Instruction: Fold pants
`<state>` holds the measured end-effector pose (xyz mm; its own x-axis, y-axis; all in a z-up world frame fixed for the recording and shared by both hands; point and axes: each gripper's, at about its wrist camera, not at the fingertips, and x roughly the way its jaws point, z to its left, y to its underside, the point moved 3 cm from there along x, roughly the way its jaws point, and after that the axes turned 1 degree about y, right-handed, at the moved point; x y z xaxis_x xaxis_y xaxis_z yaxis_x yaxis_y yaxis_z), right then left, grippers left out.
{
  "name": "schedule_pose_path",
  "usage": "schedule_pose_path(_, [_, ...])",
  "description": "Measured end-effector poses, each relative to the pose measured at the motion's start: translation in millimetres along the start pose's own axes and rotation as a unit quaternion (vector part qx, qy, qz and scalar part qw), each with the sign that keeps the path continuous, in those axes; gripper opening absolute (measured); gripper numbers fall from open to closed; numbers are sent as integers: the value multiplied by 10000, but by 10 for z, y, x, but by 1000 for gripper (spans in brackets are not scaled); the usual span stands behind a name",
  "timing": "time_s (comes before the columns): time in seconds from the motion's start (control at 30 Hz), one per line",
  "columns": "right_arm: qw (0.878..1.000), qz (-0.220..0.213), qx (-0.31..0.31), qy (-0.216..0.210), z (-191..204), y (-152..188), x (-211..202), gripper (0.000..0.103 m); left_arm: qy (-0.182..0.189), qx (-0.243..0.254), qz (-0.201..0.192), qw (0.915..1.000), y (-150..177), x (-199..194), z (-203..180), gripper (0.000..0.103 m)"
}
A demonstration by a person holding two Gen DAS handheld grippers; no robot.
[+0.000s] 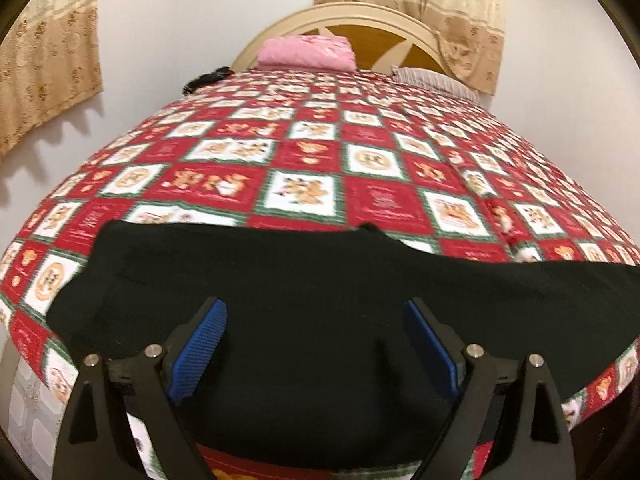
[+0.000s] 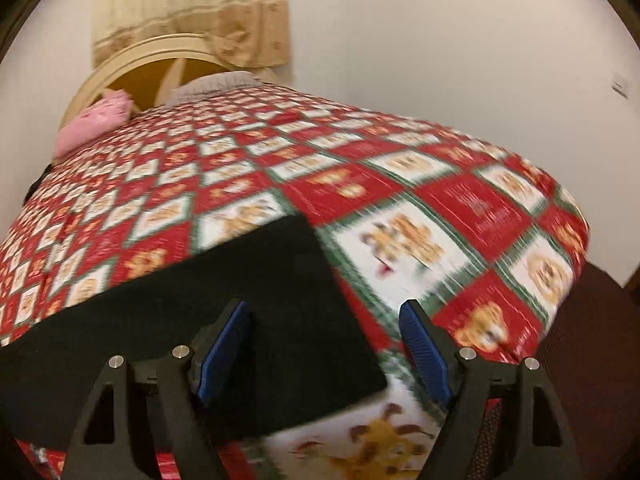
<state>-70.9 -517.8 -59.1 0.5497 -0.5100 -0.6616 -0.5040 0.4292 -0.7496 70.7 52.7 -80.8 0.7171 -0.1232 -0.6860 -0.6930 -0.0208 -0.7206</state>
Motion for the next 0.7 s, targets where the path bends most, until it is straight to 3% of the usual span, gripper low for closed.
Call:
schedule_pose_path(0.27, [9998, -160, 7, -99, -12, 71, -4, 79, 43, -53, 103, 9999, 60, -1, -47, 93])
schedule_pose_path(0.47, [9986, -238, -345, -318, 191, 167, -76, 78, 51, -129, 196, 9997, 100, 20, -40, 93])
schedule_pose_path(0.63, [9980, -313, -437, -334, 236, 168, -65, 63, 45, -129, 148, 9998, 104, -7, -28, 93])
schedule_pose_path(0.7, [9976, -311, -491, -368, 255, 155, -62, 50, 61, -183, 158, 9997, 110, -2, -9, 93])
